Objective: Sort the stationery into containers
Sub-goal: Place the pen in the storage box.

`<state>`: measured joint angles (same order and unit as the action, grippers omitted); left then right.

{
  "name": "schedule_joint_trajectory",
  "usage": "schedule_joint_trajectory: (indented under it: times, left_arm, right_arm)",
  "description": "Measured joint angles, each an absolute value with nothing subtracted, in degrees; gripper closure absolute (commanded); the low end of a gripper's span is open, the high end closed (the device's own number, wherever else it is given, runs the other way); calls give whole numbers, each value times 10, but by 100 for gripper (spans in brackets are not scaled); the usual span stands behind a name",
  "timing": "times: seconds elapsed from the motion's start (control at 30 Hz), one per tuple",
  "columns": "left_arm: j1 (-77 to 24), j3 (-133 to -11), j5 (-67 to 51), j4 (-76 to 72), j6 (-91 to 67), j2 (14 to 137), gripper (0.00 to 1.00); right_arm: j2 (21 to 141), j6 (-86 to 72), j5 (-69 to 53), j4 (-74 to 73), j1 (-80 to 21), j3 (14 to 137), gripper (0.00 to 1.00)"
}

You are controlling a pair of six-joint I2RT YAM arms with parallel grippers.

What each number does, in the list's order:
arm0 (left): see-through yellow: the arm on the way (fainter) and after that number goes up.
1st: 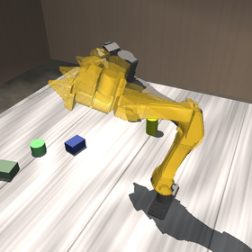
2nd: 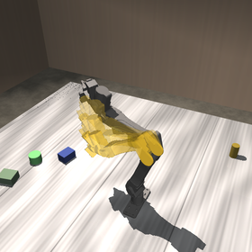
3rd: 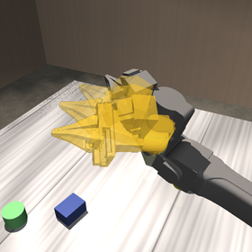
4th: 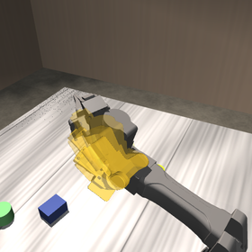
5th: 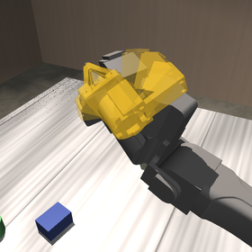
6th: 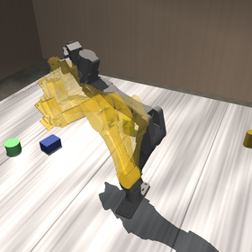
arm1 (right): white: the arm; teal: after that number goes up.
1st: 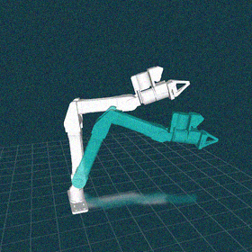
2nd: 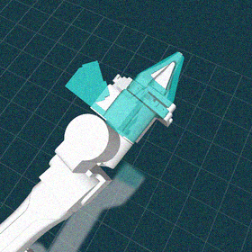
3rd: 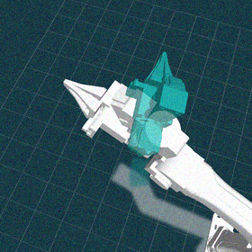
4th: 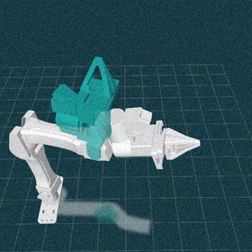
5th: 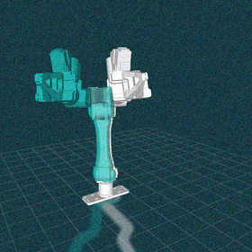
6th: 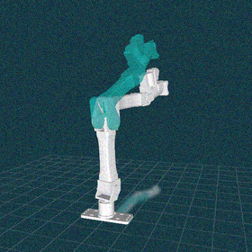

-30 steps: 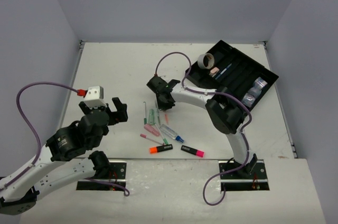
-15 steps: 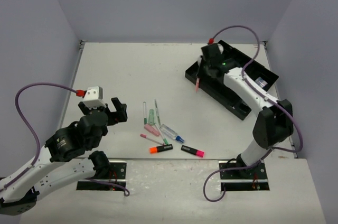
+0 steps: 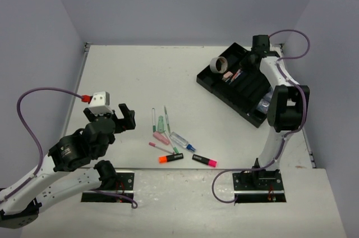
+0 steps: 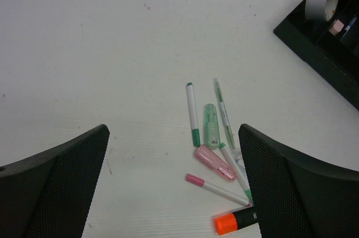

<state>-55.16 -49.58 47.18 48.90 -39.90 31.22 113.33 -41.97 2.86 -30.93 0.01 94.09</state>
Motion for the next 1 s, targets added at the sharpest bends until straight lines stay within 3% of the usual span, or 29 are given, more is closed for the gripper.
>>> schedule_joint_trajectory:
  times: [0.67,0.87,0.93,1.0]
  left_arm:
    - [-552,-496,472,489,-399,310,0]
    - [-552,-496,471,489,-399,310,0]
    - [-552,-496,471,489,-399,310,0]
    - [-552,-496,471,489,-398,310,0]
  right_arm:
    - [1269,-434,-19,-331,49,1054,89]
    - [1273,-436,-26,-324,49,1040,74]
    - [1273,-436,-27,-324,49,1034,60]
    - [1273,-435,-27,-325,49,1031,53]
